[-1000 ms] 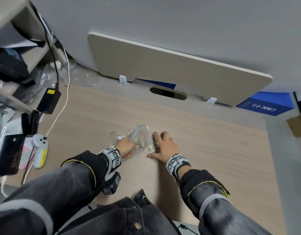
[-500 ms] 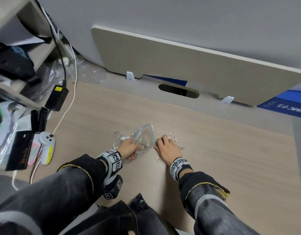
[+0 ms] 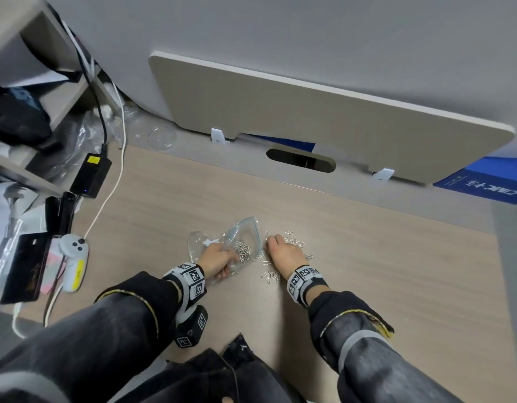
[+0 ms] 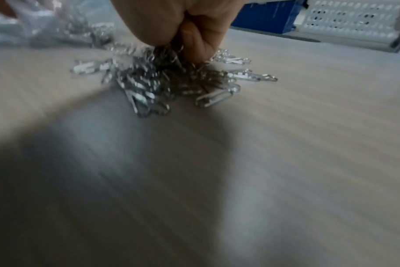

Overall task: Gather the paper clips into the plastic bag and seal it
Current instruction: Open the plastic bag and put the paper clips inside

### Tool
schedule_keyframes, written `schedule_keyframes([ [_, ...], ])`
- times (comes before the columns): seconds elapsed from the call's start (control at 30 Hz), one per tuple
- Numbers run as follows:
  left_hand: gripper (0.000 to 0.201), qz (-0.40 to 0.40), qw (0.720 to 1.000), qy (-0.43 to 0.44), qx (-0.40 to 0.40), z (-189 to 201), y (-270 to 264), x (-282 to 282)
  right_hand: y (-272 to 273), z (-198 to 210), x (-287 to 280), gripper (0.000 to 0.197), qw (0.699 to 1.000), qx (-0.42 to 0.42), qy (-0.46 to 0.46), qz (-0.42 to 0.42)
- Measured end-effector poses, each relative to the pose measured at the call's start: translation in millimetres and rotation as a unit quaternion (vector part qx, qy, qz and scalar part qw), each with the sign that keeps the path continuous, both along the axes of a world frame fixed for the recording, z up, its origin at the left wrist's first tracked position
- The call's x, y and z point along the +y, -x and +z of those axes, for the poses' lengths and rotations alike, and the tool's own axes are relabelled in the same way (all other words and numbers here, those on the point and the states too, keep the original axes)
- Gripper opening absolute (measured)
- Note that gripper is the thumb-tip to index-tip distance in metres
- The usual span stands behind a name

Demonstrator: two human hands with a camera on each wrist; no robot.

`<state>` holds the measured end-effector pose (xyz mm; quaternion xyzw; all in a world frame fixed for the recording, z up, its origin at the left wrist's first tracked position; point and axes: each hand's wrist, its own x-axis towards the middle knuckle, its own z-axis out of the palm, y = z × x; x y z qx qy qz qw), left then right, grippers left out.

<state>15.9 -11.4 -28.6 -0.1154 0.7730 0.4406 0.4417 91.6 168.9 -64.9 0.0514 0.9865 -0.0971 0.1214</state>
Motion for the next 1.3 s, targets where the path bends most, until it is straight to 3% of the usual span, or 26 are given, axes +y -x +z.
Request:
schedule_keyframes([
  [0.07, 0.015, -0.009, 1.000, -0.002, -0.004, 1, 1, 0, 0, 3, 4, 0.020, 0.996, -0.018, 0.075, -0.052],
  [0.13, 0.013, -0.021, 1.000, 0.000, -0.006, 3, 1, 0, -2, 8, 10, 0.024, 0.972, 0.000, 0.179, -0.153],
  [0.27, 0.013, -0.039, 0.999, 0.002, 0.000, 10, 1, 4, -3, 24, 25, 0.032, 0.863, -0.003, 0.368, -0.347],
  [0.33, 0.012, -0.053, 0.999, -0.002, -0.005, 11, -1, 7, 2, 35, 27, 0.033, 0.809, -0.056, 0.452, -0.370],
  [0.4, 0.013, -0.067, 0.998, -0.004, -0.008, 12, -4, 10, 11, 45, 23, 0.031, 0.789, -0.088, 0.495, -0.353],
  [0.5, 0.012, -0.092, 0.996, -0.011, -0.011, 17, -7, 15, 27, 57, 6, 0.032, 0.808, -0.101, 0.489, -0.313],
  [0.6, 0.011, -0.096, 0.995, -0.022, -0.020, 22, -11, 17, 42, 58, -11, 0.026, 0.880, -0.104, 0.358, -0.293],
  [0.67, 0.010, -0.095, 0.995, -0.021, -0.022, 25, -11, 16, 48, 57, -20, 0.024, 0.913, -0.106, 0.271, -0.287],
  [0.73, 0.010, -0.106, 0.994, -0.019, -0.020, 28, -10, 16, 51, 57, -26, 0.024, 0.910, -0.113, 0.274, -0.290],
  [0.9, 0.014, -0.127, 0.992, -0.018, -0.013, 33, -6, 16, 53, 60, -21, 0.028, 0.836, -0.163, 0.418, -0.315],
  [1.03, 0.028, -0.140, 0.990, -0.017, -0.008, 37, -4, 19, 53, 66, -11, 0.027, 0.835, -0.158, 0.436, -0.295],
  [1.13, 0.024, -0.140, 0.990, -0.013, 0.000, 41, -2, 19, 50, 75, -2, 0.026, 0.827, -0.076, 0.461, -0.312],
  [1.2, 0.020, -0.122, 0.992, -0.004, 0.019, 43, 1, 19, 45, 76, 7, 0.028, 0.836, -0.014, 0.438, -0.329],
  [1.3, 0.018, -0.073, 0.996, 0.011, 0.059, 47, 5, 17, 35, 70, 23, 0.023, 0.901, 0.004, 0.287, -0.324],
])
